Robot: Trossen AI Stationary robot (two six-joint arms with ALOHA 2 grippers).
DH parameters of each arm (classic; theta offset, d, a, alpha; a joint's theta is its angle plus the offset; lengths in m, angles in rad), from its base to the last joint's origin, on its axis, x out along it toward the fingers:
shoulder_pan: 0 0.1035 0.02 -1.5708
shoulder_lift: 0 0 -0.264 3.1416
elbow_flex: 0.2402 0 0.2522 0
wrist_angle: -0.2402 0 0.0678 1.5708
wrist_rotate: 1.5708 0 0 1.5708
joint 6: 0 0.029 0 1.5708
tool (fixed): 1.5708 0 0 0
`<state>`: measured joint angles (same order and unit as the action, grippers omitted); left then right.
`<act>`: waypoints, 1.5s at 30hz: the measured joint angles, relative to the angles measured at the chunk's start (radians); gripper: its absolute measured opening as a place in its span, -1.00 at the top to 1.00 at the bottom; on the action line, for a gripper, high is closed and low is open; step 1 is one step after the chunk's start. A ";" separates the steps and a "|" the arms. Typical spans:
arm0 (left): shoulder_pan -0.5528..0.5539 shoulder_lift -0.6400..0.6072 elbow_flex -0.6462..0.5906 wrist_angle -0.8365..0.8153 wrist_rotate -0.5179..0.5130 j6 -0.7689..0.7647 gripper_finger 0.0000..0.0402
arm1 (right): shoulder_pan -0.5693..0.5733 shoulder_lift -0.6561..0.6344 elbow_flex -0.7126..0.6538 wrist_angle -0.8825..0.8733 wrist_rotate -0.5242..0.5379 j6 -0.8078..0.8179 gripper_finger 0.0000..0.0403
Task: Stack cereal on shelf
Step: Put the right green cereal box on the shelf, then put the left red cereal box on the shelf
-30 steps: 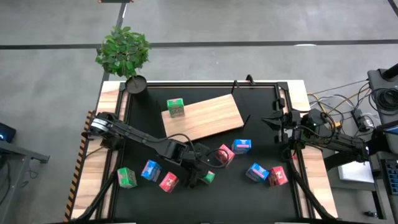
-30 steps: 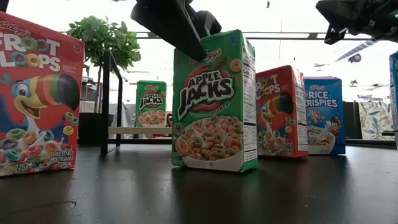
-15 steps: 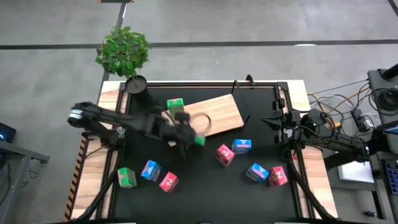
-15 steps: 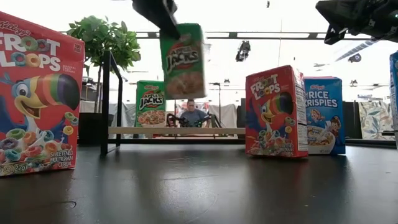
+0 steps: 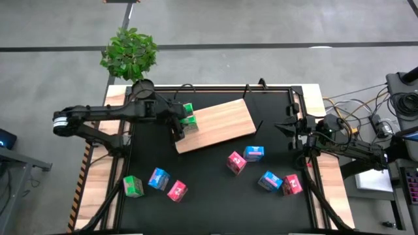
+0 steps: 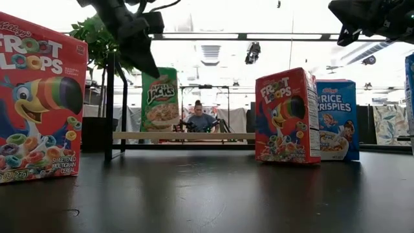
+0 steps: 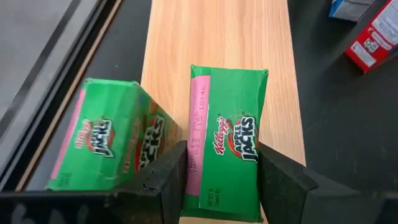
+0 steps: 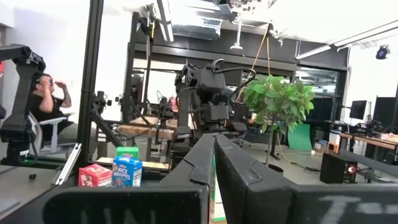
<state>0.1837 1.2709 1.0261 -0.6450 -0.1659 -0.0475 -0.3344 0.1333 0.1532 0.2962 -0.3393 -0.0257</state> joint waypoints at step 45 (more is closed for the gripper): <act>-0.244 0.053 0.256 -0.315 -0.007 -0.444 -0.05 | 0.000 0.000 0.000 0.000 0.000 0.026 0.96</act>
<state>-0.0606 1.3236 1.2823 -0.9599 -0.1726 -0.4910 -0.3343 0.1334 0.1532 0.2958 -0.3393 0.0006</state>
